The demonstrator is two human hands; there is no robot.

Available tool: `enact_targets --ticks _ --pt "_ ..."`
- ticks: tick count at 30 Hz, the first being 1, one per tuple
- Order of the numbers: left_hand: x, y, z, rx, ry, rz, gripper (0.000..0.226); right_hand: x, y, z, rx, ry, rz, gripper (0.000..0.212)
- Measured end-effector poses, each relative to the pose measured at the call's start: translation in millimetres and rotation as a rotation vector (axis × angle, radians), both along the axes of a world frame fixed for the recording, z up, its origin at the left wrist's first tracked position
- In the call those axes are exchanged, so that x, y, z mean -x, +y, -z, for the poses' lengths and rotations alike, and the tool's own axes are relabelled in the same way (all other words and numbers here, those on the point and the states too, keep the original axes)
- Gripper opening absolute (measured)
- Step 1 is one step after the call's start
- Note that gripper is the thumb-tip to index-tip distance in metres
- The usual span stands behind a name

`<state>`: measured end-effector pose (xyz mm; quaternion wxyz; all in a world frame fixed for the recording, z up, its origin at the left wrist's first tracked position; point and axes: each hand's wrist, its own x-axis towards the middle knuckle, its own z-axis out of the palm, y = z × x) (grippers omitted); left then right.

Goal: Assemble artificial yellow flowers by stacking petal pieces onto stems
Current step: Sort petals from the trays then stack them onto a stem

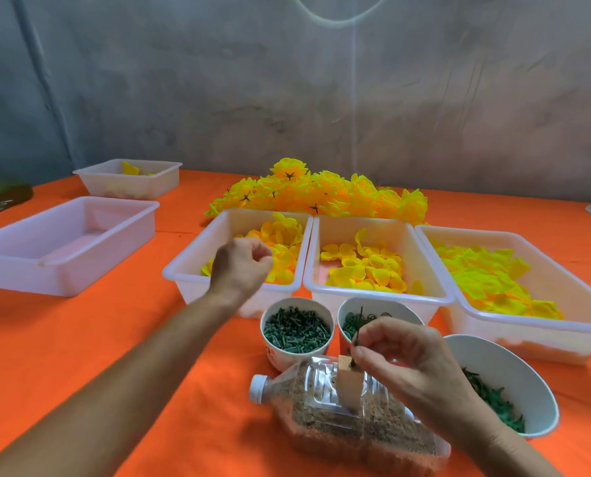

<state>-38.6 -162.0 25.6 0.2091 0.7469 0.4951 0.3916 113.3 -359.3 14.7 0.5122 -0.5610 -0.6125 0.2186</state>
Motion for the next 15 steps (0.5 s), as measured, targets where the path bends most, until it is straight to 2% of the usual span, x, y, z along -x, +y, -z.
enact_targets --ticks 3,7,10,13,15 --pt "-0.3 55.3 -0.7 0.052 0.242 -0.052 0.013 -1.8 -0.1 0.0 0.066 0.117 -0.081 0.026" --pt "-13.2 96.5 11.0 0.129 0.469 0.005 0.022 -5.7 4.4 0.2 0.118 0.181 -0.120 0.026" --pt "-24.9 114.0 22.1 0.159 0.540 -0.036 0.034 -9.3 6.2 0.0 0.162 0.157 -0.122 0.016" --pt "-32.8 126.8 31.2 0.182 0.617 -0.189 0.031 -12.0 9.0 -0.3 0.193 0.199 -0.131 0.009" --pt "-33.9 132.2 34.4 0.248 0.625 -0.209 0.030 -12.9 11.6 1.3 0.217 0.227 -0.139 0.009"
